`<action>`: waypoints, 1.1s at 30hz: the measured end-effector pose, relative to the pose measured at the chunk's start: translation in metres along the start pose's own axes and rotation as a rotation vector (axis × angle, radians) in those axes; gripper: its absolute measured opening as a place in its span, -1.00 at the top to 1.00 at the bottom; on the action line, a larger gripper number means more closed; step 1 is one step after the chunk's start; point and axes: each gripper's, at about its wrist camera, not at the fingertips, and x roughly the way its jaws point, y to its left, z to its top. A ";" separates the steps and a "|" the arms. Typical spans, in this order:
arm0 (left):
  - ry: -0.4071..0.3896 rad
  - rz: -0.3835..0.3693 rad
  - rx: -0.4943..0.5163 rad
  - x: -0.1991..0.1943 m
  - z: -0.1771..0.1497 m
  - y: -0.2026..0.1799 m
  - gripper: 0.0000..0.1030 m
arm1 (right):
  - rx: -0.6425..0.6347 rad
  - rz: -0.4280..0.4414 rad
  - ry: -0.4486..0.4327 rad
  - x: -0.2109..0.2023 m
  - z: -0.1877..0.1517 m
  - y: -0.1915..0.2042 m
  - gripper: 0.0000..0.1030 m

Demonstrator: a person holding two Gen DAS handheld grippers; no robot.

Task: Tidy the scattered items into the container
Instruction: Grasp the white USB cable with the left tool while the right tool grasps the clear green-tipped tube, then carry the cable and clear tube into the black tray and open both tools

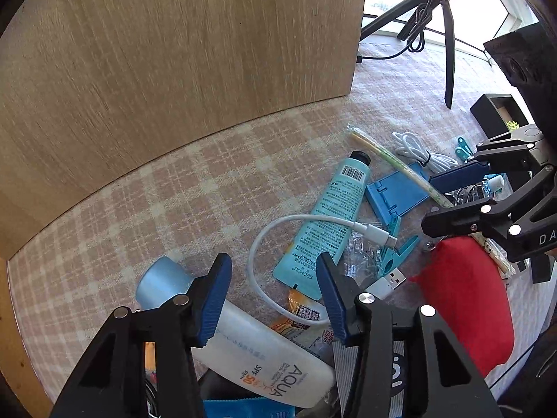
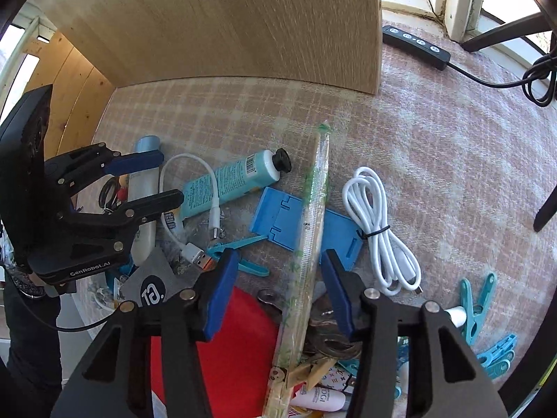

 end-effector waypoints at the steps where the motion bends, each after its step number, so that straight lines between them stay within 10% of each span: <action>1: 0.004 0.002 -0.001 0.001 0.000 0.000 0.08 | 0.007 0.001 0.006 0.003 0.000 -0.001 0.09; 9: -0.009 0.008 -0.024 -0.003 -0.002 0.006 0.90 | 0.060 0.027 -0.003 0.006 -0.001 -0.007 0.76; 33: -0.301 0.103 -0.073 -0.138 -0.012 -0.018 0.94 | 0.066 0.088 -0.299 -0.112 -0.032 0.000 0.91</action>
